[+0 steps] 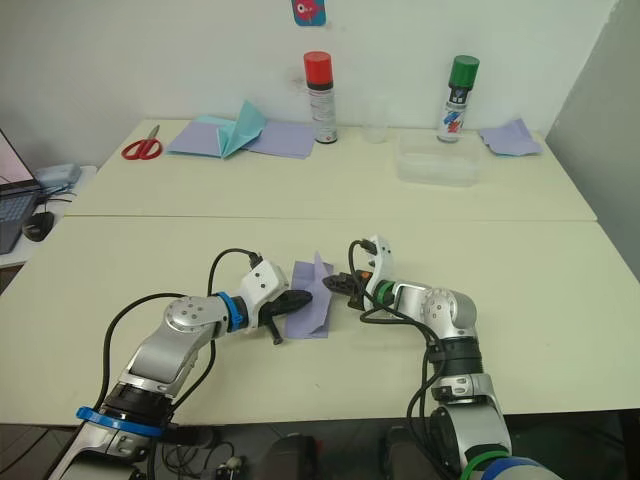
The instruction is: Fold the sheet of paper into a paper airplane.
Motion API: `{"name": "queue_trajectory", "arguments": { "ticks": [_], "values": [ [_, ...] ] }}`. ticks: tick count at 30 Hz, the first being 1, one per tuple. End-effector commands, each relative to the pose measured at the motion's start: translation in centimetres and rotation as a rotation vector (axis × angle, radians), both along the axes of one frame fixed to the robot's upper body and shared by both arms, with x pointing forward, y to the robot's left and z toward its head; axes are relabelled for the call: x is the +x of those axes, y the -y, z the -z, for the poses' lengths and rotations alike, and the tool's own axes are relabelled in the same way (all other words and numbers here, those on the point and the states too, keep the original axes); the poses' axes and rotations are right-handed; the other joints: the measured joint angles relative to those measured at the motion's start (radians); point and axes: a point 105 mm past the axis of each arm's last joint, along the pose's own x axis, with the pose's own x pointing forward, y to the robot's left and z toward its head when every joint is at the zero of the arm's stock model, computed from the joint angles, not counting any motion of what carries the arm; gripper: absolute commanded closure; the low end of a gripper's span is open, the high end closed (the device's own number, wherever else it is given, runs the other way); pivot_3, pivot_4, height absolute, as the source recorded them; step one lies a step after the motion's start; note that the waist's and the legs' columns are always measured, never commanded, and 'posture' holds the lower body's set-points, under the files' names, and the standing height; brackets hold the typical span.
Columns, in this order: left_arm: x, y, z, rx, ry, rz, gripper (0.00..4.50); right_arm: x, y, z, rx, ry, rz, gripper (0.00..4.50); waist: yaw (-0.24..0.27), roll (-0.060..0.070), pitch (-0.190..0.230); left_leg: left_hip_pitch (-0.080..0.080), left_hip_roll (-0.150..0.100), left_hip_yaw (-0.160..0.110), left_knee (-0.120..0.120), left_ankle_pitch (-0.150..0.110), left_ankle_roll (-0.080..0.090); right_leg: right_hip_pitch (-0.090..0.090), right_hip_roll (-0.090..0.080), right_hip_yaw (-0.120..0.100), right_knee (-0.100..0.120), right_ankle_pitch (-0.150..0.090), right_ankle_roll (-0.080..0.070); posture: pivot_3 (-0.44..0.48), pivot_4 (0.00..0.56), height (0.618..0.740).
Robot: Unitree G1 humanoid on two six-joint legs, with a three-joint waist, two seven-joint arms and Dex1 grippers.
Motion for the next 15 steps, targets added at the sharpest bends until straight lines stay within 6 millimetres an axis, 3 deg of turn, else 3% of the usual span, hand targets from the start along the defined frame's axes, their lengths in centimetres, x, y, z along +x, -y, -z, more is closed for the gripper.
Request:
{"name": "queue_trajectory", "arguments": {
  "ticks": [1,4,7,12,15],
  "values": [
    [-0.8,-0.9,2.2,0.04,-0.093,-0.027,4.5,0.2,-0.5,-0.4,0.01,0.018,0.0,4.47,-0.002,0.0,0.0,0.0,0.0,0.0,0.0,0.0,0.0,0.0,0.0,0.0,0.0,0.0,0.0,0.0,0.15,0.74],
    [-0.9,-1.0,2.3,0.043,-0.095,-0.028,4.5,-0.1,-0.9,-1.0,0.03,0.054,-0.038,4.47,-0.004,0.0,0.0,0.0,0.0,0.0,0.0,0.0,0.0,0.0,0.0,0.0,0.0,0.0,0.0,0.0,0.15,0.74],
    [-1.0,-1.1,2.3,0.046,-0.097,-0.028,4.5,-0.4,-1.0,-1.3,0.044,0.068,-0.06,3.89,-0.004,0.0,0.0,0.0,0.0,0.0,-0.001,0.0,0.0,-0.001,0.0,0.0,0.0,-0.001,-0.001,0.0,0.15,0.74],
    [-1.1,-1.1,2.3,0.047,-0.1,-0.026,4.5,-0.3,-0.7,-1.7,0.062,0.079,-0.057,2.17,-0.004,0.0,0.0,0.0,0.0,0.0,-0.003,0.0,0.0,-0.002,0.0,0.0,0.0,-0.002,-0.003,0.0,0.15,0.74],
    [-1.1,-1.1,2.3,0.049,-0.1,-0.026,4.5,-0.4,-0.6,-2.8,0.122,0.083,-0.063,2.17,-0.004,0.0,0.0,-0.001,0.0,0.0,-0.003,0.0,0.0,-0.002,0.0,0.0,0.0,-0.002,-0.003,0.0,0.15,0.74]
  ]
}}
